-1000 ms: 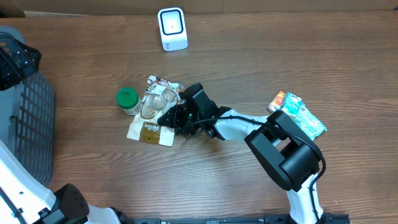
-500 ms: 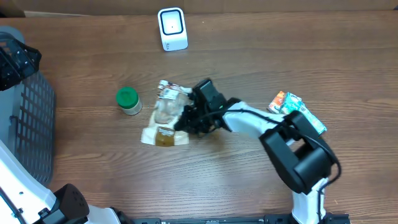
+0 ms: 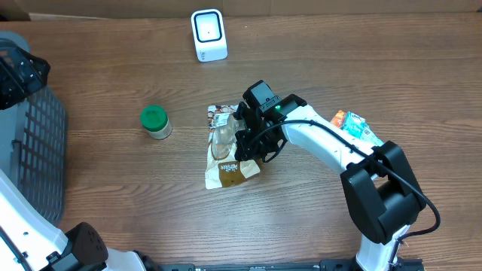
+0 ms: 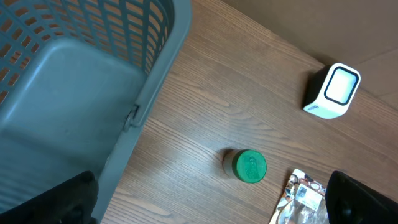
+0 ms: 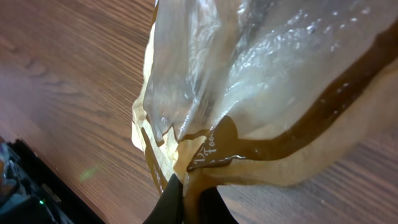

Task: Scan the item barcode
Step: 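Lift the bread bag and carry it toward the scanner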

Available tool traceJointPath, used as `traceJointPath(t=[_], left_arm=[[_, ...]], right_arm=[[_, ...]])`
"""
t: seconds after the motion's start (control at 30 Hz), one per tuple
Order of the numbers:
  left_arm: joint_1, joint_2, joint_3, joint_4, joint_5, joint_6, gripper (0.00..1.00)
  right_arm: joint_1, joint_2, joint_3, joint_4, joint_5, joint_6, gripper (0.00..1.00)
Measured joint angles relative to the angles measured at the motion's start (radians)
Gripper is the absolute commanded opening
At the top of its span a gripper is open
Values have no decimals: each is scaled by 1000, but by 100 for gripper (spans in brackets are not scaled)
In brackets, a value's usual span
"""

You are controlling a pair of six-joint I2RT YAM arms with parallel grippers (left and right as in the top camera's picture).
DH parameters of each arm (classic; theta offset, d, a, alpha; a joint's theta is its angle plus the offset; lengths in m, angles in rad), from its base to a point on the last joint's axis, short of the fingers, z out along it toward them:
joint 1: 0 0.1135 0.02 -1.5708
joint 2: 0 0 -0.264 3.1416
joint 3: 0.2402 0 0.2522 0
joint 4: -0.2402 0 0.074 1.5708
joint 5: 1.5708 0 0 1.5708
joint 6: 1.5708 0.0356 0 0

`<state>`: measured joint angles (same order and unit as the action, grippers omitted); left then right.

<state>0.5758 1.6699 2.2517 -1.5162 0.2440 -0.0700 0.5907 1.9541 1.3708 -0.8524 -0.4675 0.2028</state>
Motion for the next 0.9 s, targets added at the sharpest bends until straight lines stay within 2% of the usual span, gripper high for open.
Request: traceJointPath(t=[0.5, 0.73, 0.9], left_arm=[[0, 0, 0, 0, 0, 0, 99], [0, 0, 0, 0, 0, 0, 99], [0, 0, 0, 0, 0, 0, 99]], right_arm=[[-11, -3, -22, 4, -72, -66, 4], [-46, -118, 59, 11, 40, -111, 4], [-65, -224, 84, 94, -131, -133, 4]])
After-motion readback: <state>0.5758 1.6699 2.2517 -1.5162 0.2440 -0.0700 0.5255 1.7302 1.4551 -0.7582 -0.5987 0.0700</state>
